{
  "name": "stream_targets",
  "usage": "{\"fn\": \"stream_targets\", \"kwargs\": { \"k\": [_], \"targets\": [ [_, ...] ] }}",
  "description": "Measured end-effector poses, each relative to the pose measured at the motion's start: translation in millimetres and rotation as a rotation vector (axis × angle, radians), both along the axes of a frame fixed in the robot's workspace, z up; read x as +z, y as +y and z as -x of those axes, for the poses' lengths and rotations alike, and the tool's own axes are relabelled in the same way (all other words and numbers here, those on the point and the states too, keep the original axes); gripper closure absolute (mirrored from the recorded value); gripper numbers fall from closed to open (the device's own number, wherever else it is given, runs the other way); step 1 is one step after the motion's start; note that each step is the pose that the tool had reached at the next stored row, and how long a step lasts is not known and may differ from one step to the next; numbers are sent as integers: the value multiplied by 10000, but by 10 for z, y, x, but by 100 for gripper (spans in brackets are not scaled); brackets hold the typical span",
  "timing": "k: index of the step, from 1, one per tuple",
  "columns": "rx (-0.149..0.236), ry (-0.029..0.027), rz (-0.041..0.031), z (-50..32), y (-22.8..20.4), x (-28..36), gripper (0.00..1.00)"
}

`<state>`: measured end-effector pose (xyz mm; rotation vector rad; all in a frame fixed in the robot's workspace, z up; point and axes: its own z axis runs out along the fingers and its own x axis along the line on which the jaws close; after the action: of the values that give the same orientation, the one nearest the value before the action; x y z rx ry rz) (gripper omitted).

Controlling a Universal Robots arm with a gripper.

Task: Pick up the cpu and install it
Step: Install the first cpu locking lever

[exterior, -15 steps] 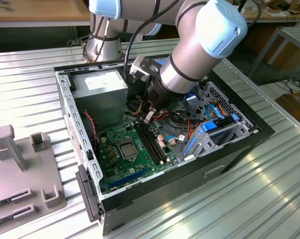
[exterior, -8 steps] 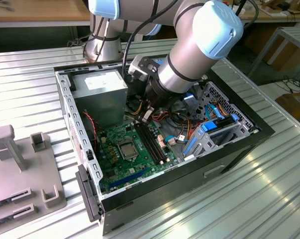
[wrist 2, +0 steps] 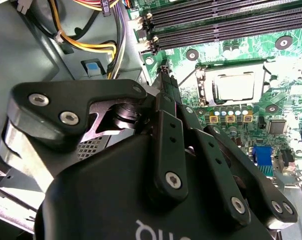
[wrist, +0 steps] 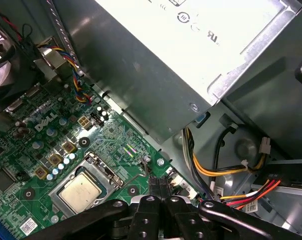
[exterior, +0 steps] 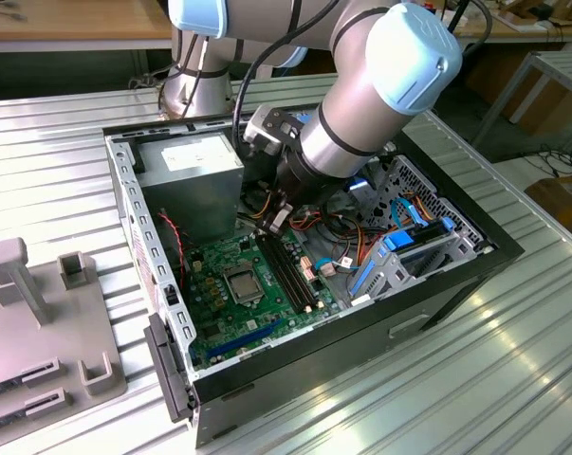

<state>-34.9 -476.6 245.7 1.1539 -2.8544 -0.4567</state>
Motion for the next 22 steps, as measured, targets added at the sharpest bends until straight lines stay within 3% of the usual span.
{"fn": "stream_targets", "kwargs": {
  "k": [9,10,11,13,15,17,18,22],
  "targets": [
    [3,1,0,0,0,-1,89],
    [77,-1,26,-1,6,-8,89],
    [142,2,157,0,13,-14,89],
    [155,1,491,0,76,-21,89],
    [153,-19,767,0,130,-23,89],
    [153,-36,888,0,156,-28,89],
    [153,-38,909,0,170,-32,89],
    [159,-41,902,-1,219,-66,89]
  ]
}}
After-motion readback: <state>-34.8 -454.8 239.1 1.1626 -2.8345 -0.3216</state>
